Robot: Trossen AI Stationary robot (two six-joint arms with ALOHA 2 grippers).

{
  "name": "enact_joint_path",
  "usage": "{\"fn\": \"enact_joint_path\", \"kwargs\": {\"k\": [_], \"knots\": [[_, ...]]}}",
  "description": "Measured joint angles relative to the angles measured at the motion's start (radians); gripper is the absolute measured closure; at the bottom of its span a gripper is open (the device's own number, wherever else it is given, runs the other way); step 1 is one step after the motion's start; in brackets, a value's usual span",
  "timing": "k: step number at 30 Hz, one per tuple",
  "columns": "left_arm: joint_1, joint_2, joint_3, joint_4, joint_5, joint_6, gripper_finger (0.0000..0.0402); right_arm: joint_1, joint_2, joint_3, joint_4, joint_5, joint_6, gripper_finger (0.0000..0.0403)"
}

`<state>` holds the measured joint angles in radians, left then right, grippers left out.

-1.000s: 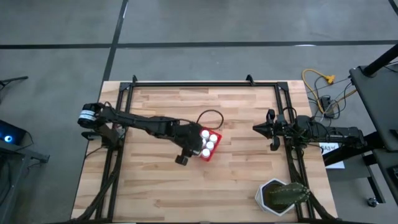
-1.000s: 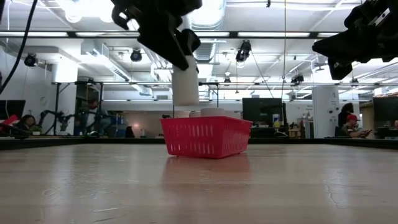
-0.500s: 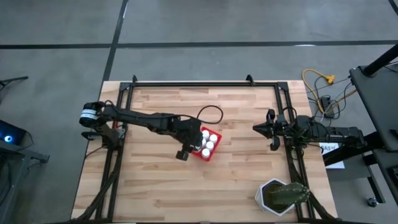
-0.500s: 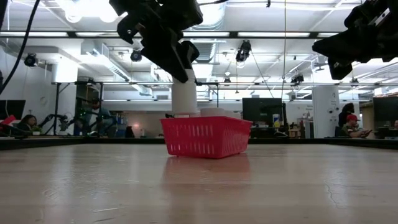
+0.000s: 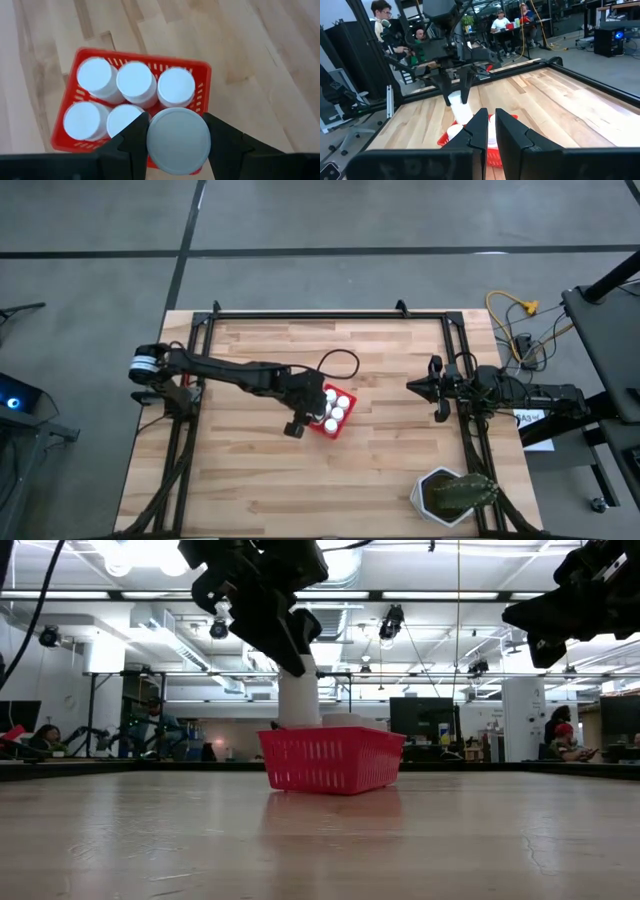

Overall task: Pick and place pill bottles into a basket
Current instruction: Put the white pill bottle into the red basket

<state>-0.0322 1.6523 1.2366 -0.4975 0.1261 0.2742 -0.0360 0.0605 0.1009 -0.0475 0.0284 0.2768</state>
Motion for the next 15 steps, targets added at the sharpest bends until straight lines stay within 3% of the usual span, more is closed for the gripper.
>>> {"fn": "enact_joint_path", "kwargs": {"k": [15], "knots": [[-0.001, 0.058, -0.002, 0.020, 0.037, -0.005, 0.0262, 0.000, 0.000, 0.000, 0.000, 0.000, 0.003, 0.0376]]}}
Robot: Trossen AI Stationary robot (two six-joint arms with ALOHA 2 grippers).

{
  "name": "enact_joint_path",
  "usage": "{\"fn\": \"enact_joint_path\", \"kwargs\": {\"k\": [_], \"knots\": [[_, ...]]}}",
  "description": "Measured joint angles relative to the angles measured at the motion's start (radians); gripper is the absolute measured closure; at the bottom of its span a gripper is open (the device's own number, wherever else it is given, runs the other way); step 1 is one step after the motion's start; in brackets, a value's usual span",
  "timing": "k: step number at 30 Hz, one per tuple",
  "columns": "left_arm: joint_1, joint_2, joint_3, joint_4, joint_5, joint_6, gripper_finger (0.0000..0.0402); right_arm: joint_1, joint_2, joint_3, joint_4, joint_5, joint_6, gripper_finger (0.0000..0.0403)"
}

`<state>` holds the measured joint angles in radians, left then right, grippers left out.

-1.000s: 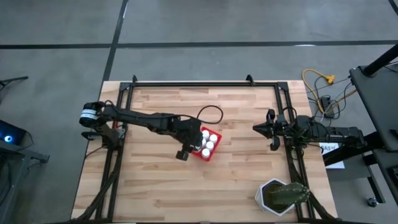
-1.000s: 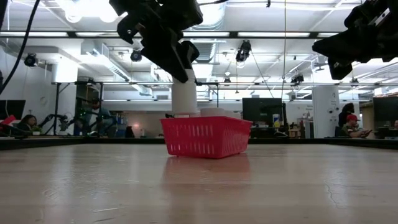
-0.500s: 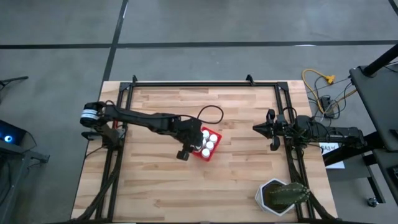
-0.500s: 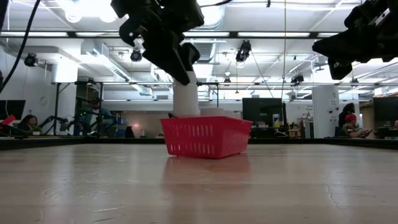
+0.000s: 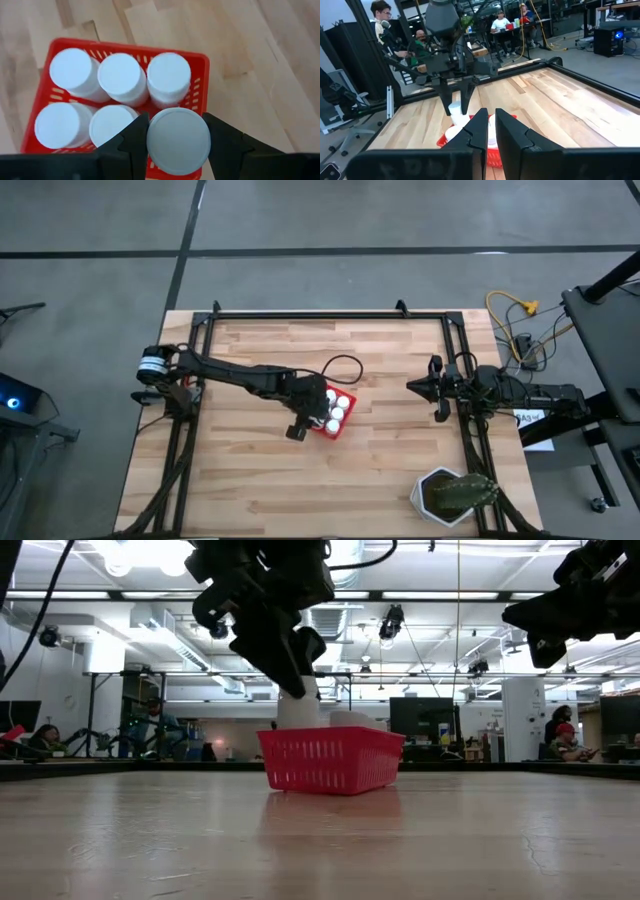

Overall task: Pick and place pill bottles into a basket
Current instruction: Put the white pill bottle into the red basket

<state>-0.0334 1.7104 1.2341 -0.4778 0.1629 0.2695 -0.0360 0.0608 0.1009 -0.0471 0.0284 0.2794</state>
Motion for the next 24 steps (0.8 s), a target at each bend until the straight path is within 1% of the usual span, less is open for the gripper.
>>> {"fn": "enact_joint_path", "kwargs": {"k": [10, 18, 24], "knots": [[0.001, 0.002, -0.001, 0.007, 0.000, 0.008, 0.0262, 0.000, 0.000, 0.000, -0.001, 0.000, -0.003, 0.0376], [0.001, 0.042, -0.002, 0.024, 0.013, 0.006, 0.0262, 0.000, 0.000, 0.000, 0.000, 0.000, 0.000, 0.0376], [0.001, 0.043, -0.002, 0.025, 0.015, 0.005, 0.0262, 0.000, 0.000, 0.000, 0.000, 0.000, 0.000, 0.0376]]}}
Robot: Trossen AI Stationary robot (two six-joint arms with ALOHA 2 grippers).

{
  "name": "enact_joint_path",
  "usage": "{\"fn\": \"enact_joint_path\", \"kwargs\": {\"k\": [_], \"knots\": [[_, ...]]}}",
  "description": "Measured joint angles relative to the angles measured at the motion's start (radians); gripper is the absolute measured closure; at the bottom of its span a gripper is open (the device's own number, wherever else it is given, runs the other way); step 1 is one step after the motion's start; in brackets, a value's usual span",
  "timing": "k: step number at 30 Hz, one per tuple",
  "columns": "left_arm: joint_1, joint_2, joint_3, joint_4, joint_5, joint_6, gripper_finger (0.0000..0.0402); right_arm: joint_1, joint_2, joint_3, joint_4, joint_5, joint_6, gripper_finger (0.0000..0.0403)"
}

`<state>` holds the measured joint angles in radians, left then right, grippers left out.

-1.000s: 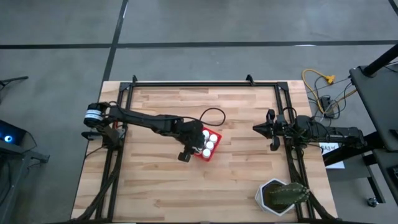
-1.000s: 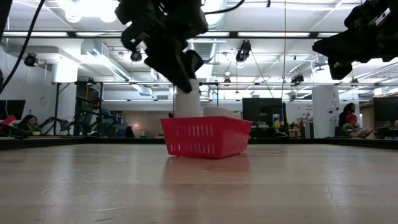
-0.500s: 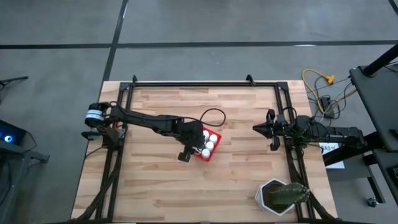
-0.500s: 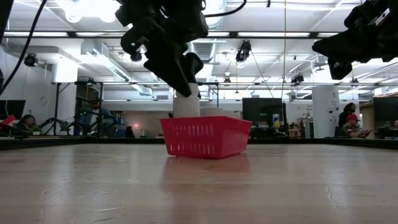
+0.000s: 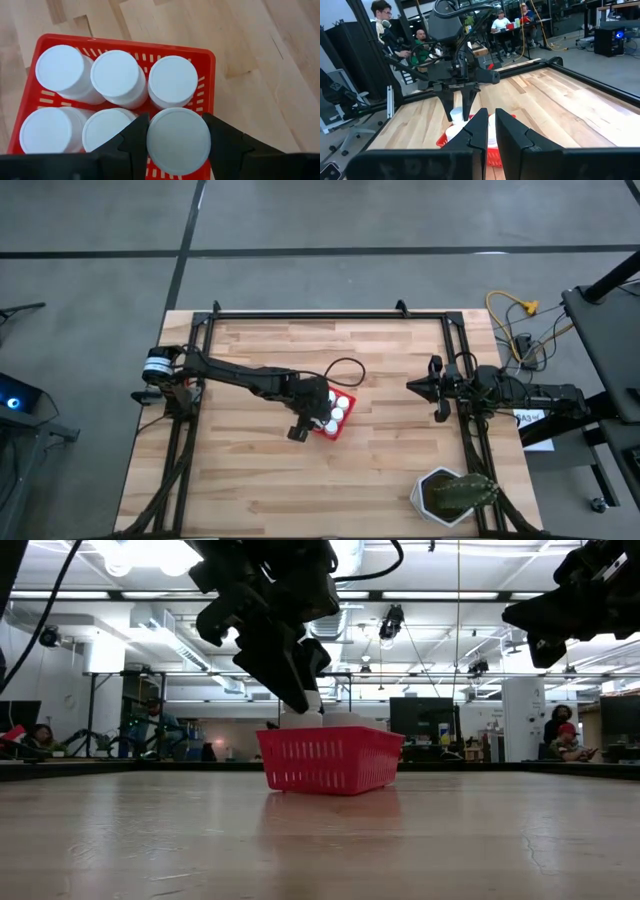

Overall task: Pick and place pill bottles into a basket
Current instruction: Put the white pill bottle into the red basket, then return to Home Position

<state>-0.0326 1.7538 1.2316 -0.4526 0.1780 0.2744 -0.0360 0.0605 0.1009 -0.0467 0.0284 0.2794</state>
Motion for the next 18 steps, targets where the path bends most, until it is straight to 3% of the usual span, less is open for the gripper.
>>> {"fn": "enact_joint_path", "kwargs": {"k": [2, 9, 18], "knots": [[0.000, 0.000, 0.000, 0.000, 0.000, -0.002, 0.0259, 0.000, 0.000, 0.000, 0.000, 0.000, 0.000, 0.0376], [0.000, 0.000, 0.000, 0.002, 0.000, -0.004, 0.0166, 0.000, 0.000, 0.000, 0.000, 0.000, -0.002, 0.0376], [0.000, 0.000, 0.002, 0.001, 0.000, -0.005, 0.0158, 0.000, 0.000, 0.000, 0.000, 0.000, -0.002, 0.0376]]}}
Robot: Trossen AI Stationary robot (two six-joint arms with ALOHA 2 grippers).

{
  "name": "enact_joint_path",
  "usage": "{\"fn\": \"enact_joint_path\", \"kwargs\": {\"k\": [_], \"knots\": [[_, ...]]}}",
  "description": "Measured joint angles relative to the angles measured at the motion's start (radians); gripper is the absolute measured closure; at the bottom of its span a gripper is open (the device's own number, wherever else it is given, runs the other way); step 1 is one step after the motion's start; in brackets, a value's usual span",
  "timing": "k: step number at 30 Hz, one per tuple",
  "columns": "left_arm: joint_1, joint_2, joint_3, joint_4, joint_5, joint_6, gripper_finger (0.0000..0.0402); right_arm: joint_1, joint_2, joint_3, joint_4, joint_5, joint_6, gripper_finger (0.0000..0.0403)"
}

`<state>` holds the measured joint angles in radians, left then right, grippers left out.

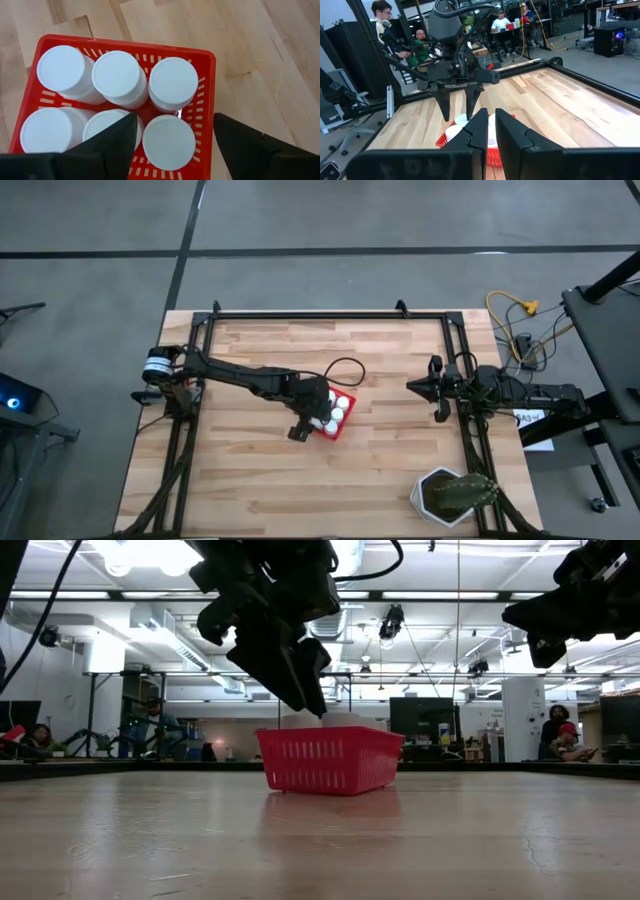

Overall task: Pick and place pill bottles into a basket
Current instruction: Return to Home Position

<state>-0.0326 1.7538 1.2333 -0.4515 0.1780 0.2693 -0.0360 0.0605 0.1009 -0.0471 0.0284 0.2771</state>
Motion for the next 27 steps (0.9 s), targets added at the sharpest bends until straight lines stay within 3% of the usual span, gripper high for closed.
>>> {"fn": "enact_joint_path", "kwargs": {"k": [5, 11, 21, 27], "knots": [[0.000, -0.037, 0.041, -0.016, -0.010, -0.007, 0.0157, 0.000, 0.000, 0.000, 0.000, 0.000, 0.000, 0.0376], [0.000, -0.152, 0.067, 0.018, -0.113, -0.089, 0.0168, 0.000, 0.000, 0.000, 0.000, 0.000, 0.000, 0.0376], [0.035, -0.375, -0.060, 0.252, -0.143, -0.256, 0.0304, 0.001, -0.003, 0.000, 0.010, -0.029, -0.054, 0.0376], [0.036, -0.514, -0.192, 0.262, -0.140, -0.264, 0.0386, 0.001, -0.013, 0.001, 0.005, -0.063, -0.142, 0.0376]]}}
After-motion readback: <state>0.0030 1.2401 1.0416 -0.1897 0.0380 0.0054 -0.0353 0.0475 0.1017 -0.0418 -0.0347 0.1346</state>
